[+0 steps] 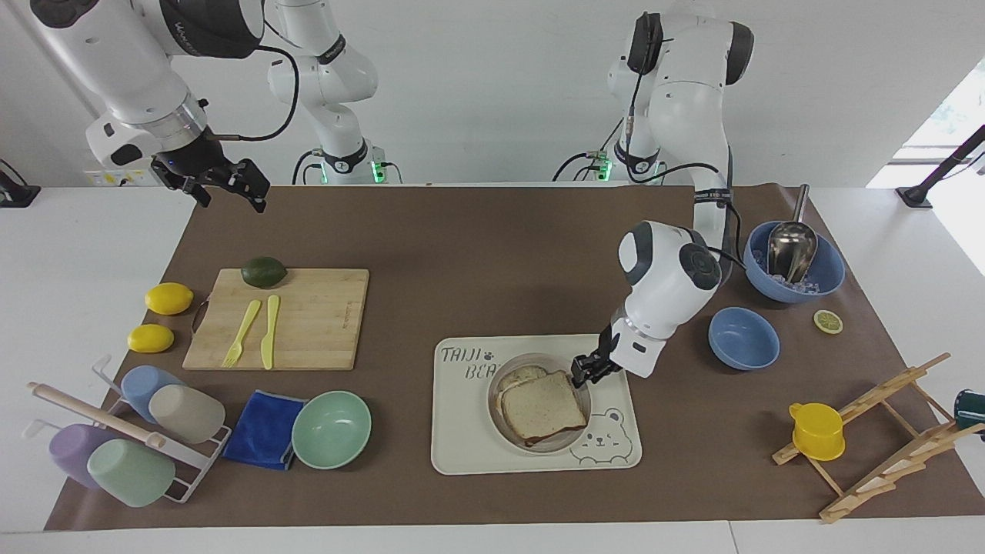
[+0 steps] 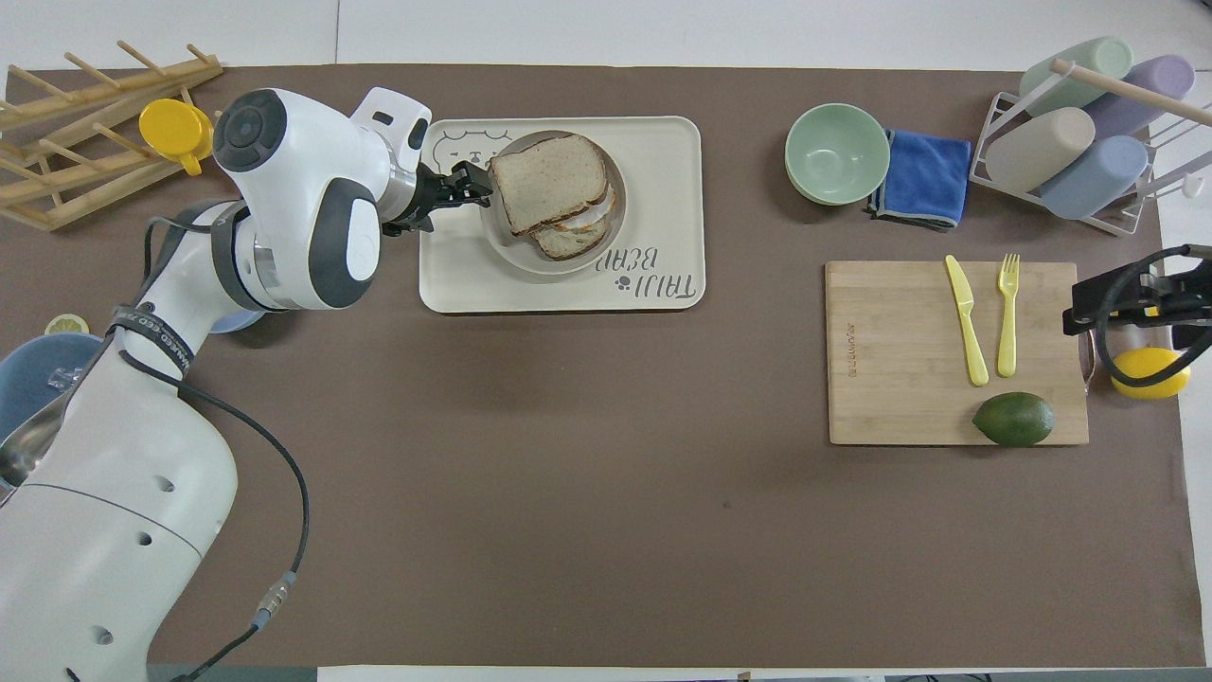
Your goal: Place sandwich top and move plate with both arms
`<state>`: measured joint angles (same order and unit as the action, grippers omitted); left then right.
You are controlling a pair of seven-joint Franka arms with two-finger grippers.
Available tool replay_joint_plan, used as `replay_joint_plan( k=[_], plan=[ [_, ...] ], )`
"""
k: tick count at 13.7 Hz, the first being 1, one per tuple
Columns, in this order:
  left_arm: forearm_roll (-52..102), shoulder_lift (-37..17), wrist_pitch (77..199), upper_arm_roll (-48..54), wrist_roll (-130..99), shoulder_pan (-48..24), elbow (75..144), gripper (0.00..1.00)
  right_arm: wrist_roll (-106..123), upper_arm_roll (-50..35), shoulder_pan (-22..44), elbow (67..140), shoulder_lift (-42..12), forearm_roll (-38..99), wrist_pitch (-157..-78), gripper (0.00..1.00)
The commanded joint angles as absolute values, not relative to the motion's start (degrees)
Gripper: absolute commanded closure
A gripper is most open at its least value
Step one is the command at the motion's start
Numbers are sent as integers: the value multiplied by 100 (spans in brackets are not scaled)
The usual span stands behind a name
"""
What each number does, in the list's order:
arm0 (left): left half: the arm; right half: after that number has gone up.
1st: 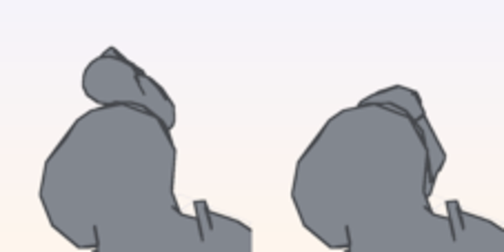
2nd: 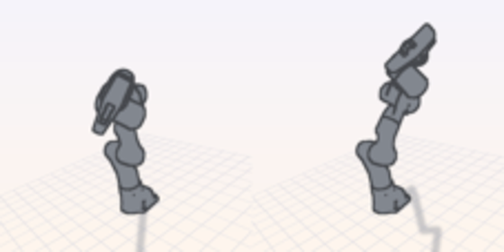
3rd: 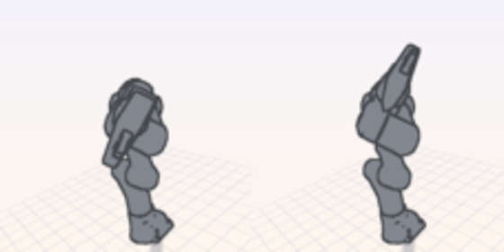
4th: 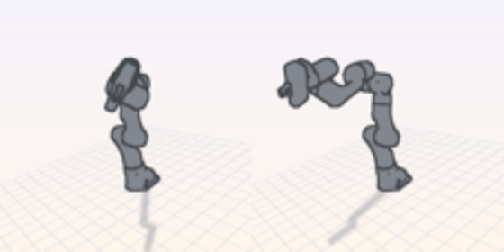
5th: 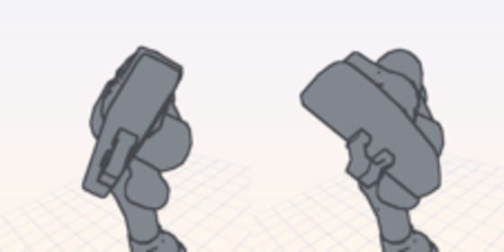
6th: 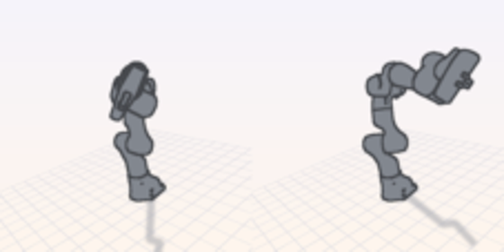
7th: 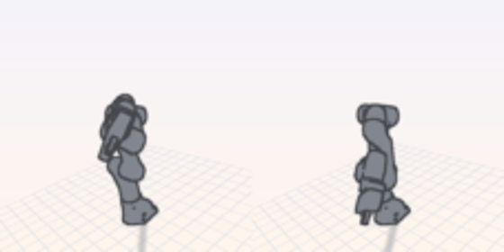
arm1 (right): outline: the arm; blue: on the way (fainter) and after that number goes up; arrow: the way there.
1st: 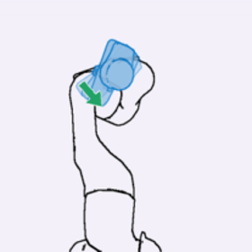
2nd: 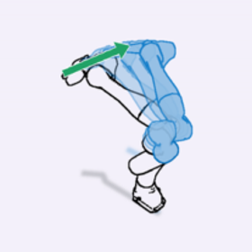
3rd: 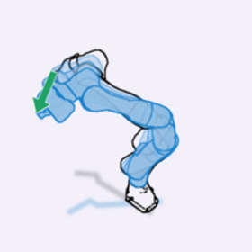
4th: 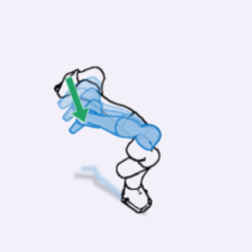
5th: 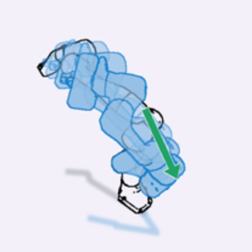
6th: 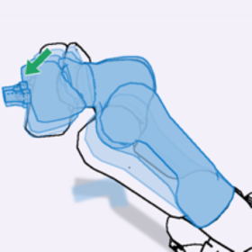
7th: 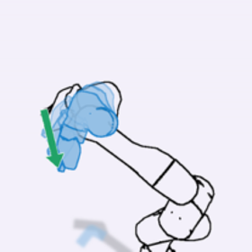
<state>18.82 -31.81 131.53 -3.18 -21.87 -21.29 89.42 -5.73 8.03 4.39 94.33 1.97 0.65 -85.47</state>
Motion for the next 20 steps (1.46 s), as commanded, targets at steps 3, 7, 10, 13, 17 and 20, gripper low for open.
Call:
replay_joint_plan(
  k=[3, 7, 10, 13, 17, 20],
  plan=[
    [1705, -2120, 12035, -1053, -1804, -1978, 9088, 0, -448, 747, 334, 9483, 290, 176, -8508, 0],
    [1084, -1408, 10848, -1423, -1021, -1934, 9097, 0, -448, 747, 334, 9483, 290, 176, -8508, 0],
    [783, -819, 10111, -1424, -590, -1793, 9211, 0, -448, 747, 334, 9483, 290, 176, -8508, 0],
    [554, -55, 9397, -1101, -291, -1434, 9561, 0, -448, 747, 334, 9483, 290, 176, -8508, 0],
    [97, 694, 9054, -80, -246, -765, 10414, 0, -448, 747, 334, 9483, 290, 176, -8508, 0],
    [105, 599, 9708, -44, -211, -739, 10424, 0, -448, 747, 334, 9483, 290, 176, -8508, 0]
  ],
)
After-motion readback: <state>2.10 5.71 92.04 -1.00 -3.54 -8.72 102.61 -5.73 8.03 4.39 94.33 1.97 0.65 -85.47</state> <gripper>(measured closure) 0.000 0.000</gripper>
